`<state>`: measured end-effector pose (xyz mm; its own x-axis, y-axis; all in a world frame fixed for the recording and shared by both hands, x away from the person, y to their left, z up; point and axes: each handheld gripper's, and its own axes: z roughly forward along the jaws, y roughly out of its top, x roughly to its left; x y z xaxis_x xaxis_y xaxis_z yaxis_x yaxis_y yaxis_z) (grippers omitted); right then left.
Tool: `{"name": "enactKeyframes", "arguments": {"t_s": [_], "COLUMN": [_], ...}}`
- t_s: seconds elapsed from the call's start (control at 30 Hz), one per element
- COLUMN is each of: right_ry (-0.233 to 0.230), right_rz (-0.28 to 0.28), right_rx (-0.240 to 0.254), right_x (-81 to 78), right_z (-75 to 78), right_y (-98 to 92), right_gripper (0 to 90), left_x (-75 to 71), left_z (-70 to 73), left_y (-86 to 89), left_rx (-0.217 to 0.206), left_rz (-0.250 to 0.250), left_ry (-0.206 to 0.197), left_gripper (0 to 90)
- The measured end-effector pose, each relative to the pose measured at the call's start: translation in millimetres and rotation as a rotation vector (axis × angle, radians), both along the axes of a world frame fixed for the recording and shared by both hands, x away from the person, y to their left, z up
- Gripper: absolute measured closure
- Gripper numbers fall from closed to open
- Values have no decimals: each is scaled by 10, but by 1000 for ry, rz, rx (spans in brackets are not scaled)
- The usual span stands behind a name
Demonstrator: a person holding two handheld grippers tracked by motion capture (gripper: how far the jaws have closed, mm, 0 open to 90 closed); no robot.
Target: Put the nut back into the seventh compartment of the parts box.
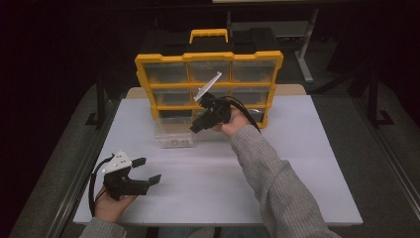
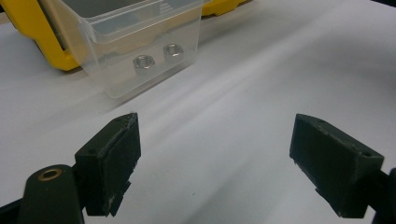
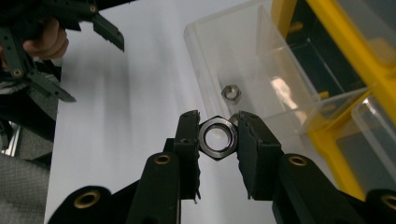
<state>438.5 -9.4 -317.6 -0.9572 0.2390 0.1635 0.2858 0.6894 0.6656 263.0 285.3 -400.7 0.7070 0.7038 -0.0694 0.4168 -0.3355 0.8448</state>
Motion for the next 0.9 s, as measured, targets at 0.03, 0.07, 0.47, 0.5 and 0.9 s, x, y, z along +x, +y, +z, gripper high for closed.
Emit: {"name": "enactKeyframes", "arguments": {"t_s": [0.03,0.07,0.47,0.5,0.9], "right_ry": [-3,-11,-40,-40,-55], "right_rz": [-2,0,3,5,10], "right_rx": [1,1,-12,-12,-21], "right_x": [13,28,123,134,249], "right_z": [22,41,203,209,217], "right_y": [10,22,244,259,453], "right_gripper": [690,690,690,690,690], "left_x": [0,0,-1,1,3], "left_z": [0,2,5,5,4], "left_y": [-1,1,7,8,-11], "left_rx": [-1,1,11,11,9], "left_rz": [1,0,-6,-8,-6], "left_ry": [0,1,-2,-2,3], "left_gripper": [165,165,165,165,165]}}
